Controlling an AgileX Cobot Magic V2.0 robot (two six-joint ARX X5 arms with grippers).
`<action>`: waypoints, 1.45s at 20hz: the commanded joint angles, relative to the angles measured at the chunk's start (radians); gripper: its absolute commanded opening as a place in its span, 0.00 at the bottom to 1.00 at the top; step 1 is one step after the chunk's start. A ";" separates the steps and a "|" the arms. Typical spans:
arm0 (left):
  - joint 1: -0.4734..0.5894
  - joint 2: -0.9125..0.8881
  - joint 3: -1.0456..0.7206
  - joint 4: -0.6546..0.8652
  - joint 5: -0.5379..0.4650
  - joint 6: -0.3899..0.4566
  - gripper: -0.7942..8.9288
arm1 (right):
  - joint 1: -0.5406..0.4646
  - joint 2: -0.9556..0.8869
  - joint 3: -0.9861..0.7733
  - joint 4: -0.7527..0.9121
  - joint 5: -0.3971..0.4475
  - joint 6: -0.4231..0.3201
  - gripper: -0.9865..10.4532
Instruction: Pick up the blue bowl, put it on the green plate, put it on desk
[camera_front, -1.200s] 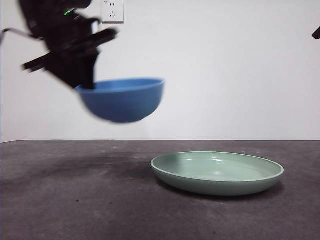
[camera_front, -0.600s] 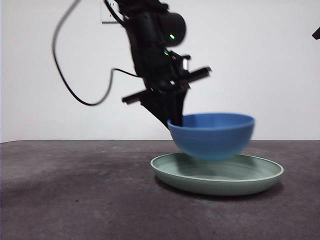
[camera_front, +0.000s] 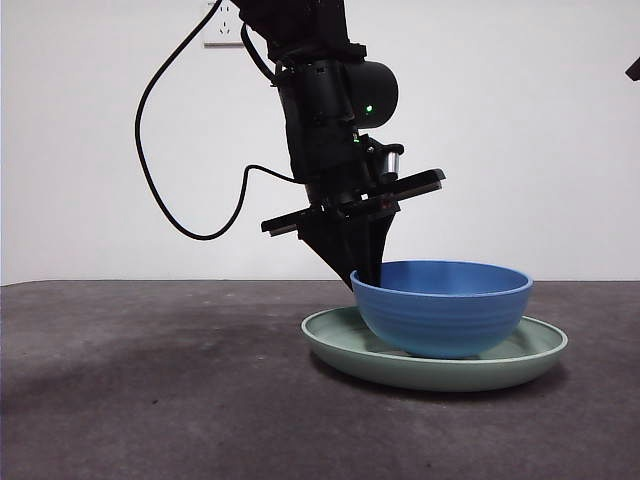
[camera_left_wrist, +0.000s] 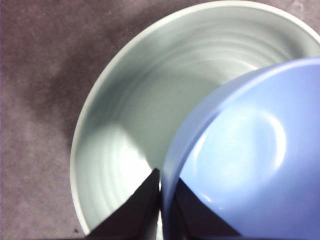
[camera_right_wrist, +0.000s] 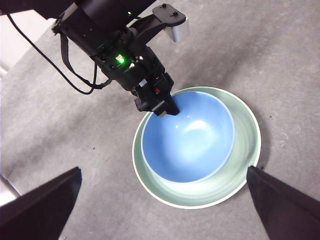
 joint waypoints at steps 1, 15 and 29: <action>-0.009 0.022 0.034 0.005 -0.002 0.005 0.27 | 0.003 0.004 0.017 0.001 -0.001 0.003 0.60; 0.003 -0.189 0.256 -0.230 -0.014 0.106 0.66 | 0.003 0.004 0.017 -0.002 0.000 0.003 0.60; 0.060 -0.921 -0.415 0.095 -0.014 0.228 0.66 | 0.003 0.004 0.017 -0.002 0.000 -0.001 0.60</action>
